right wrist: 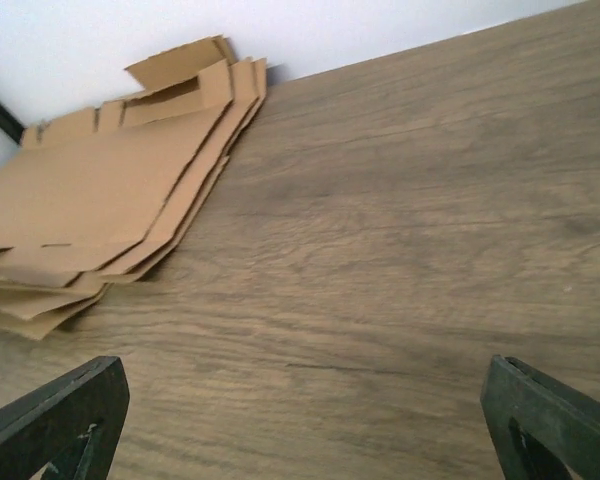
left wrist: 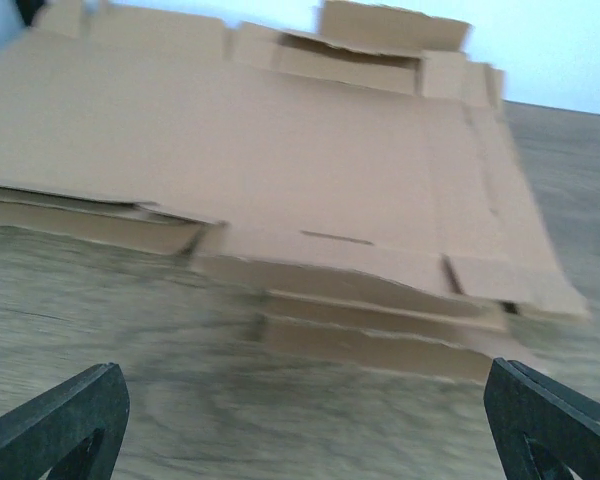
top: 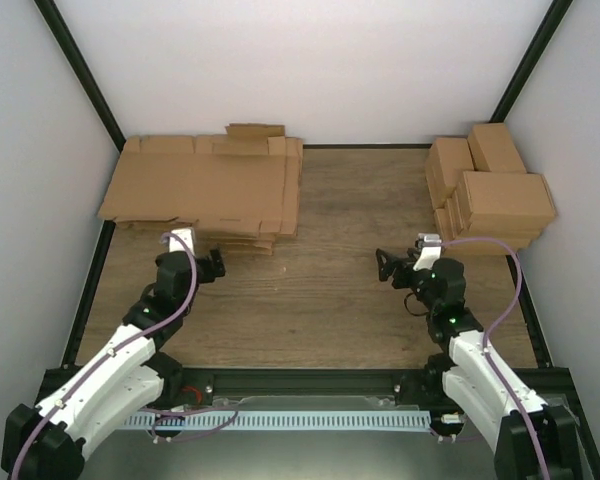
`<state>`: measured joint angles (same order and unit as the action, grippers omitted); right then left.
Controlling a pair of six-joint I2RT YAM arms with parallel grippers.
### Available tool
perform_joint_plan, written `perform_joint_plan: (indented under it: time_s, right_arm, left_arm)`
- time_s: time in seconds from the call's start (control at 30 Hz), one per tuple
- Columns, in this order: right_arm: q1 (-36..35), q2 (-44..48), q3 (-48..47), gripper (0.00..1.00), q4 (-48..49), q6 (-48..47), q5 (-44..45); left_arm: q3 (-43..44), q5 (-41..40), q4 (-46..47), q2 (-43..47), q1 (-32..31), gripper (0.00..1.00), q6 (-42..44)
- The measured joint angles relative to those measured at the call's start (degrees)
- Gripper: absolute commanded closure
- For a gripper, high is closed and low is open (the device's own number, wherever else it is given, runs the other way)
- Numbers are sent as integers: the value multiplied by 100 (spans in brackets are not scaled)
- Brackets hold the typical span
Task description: Fold the paper box
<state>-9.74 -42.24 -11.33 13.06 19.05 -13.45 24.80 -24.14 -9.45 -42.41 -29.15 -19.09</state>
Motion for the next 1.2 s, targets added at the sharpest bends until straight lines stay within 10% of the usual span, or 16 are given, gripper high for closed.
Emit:
perform_joint_plan:
  time_s: [0.77, 1.2]
  right_arm:
    - [-42, -754, 1064, 0, 3110, -1521, 1541]
    - [-48, -1572, 601, 0, 2898, -1060, 2608]
  left_arm:
    - [-1272, -553, 3803, -1235, 1390, 0, 1397]
    - [-1261, -435, 3985, -2063, 1528, 0, 1506]
